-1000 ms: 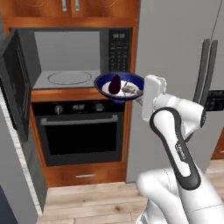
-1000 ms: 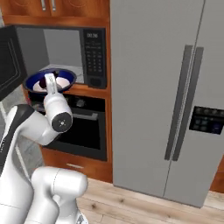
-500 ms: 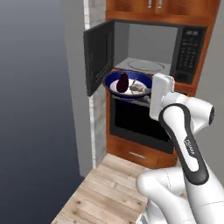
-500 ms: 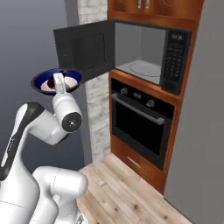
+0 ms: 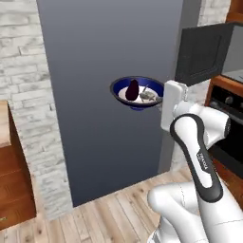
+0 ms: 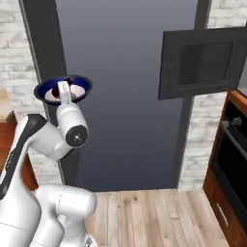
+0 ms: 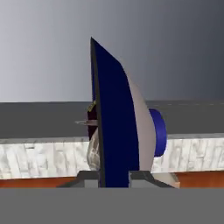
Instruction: The microwave is finished heating the fish and eggplant. Take the bowl containing the food and place it on the dining counter.
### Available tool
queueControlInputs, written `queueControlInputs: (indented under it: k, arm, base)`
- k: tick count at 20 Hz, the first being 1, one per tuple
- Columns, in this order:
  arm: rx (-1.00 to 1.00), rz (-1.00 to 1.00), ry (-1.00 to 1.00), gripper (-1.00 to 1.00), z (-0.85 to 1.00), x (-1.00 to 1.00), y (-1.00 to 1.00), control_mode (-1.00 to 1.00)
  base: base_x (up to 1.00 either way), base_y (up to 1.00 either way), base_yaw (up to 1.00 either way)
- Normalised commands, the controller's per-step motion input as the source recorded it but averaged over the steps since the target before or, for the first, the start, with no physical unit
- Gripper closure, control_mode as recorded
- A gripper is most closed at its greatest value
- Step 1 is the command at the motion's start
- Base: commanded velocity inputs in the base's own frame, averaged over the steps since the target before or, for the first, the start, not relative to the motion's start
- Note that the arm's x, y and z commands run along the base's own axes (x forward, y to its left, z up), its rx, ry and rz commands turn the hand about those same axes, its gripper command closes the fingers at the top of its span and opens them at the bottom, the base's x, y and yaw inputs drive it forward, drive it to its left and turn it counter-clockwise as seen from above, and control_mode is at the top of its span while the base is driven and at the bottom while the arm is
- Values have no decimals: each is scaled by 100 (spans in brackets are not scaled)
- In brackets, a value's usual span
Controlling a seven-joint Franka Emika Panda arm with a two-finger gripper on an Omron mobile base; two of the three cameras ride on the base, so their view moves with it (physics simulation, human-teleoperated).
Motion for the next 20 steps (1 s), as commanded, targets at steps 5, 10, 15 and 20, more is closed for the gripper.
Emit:
queueControlInputs:
  k: [5,10,15,20]
  arm:
    - [0,0,0,100,0,0,0,100]
    - [0,0,0,100,0,0,0,100]
    - [0,0,0,100,0,0,0,100]
    - [0,0,0,100,0,0,0,100]
  base:
    - [-61,-21,98]
    - [-40,-3,100]
    - [-28,-2,100]
    - [-6,-23,98]
